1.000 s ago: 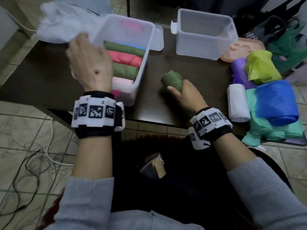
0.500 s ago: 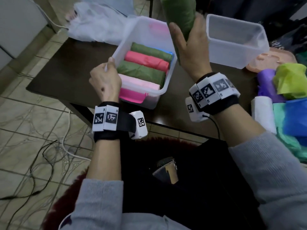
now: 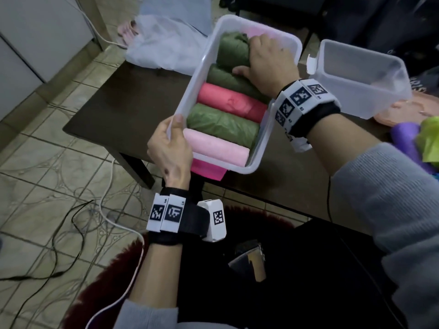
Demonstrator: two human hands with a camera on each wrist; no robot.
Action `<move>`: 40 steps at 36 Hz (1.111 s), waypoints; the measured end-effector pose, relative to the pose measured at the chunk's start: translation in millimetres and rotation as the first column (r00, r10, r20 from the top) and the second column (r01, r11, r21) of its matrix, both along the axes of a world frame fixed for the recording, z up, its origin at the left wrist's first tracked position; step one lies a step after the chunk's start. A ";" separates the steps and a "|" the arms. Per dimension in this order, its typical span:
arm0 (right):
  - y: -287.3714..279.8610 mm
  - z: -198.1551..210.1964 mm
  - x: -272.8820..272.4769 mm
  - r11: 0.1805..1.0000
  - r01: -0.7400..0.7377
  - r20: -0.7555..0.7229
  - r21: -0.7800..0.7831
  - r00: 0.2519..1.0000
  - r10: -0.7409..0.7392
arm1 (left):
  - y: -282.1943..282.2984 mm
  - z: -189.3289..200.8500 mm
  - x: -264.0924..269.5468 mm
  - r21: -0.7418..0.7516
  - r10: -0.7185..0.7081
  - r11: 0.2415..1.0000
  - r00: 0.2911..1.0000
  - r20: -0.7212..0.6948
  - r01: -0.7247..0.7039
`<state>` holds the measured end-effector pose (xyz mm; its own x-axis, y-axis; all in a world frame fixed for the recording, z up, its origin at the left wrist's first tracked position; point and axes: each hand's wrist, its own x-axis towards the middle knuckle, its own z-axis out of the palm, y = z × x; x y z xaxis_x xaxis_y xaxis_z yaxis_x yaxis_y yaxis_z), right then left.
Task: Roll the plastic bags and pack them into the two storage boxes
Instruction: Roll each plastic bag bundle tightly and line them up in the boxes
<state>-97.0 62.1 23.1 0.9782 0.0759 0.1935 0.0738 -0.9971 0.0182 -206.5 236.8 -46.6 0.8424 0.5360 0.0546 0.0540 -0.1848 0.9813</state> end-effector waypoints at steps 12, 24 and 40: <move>14.1 13.0 6.6 0.998 0.019 0.014 -0.054 1.000 -0.018 | -2.1 -6.1 -1.4 -0.080 0.025 0.997 0.998 0.056 -0.021; 5.7 -2.7 -6.9 0.997 -0.074 -0.006 -0.022 0.997 0.074 | -2.2 -6.9 -4.1 -0.104 0.020 0.995 0.997 0.078 -0.012; 7.4 -19.5 -53.0 0.747 0.095 0.139 0.659 0.960 -0.244 | -6.2 -0.9 1.3 -0.100 0.005 0.995 0.999 0.041 -0.001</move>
<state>-150.0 69.5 3.6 0.8948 -0.3020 0.3289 -0.0285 -0.7737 -0.6329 -205.2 230.6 -47.6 0.8389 0.5431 0.0353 0.0132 -0.0853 0.9963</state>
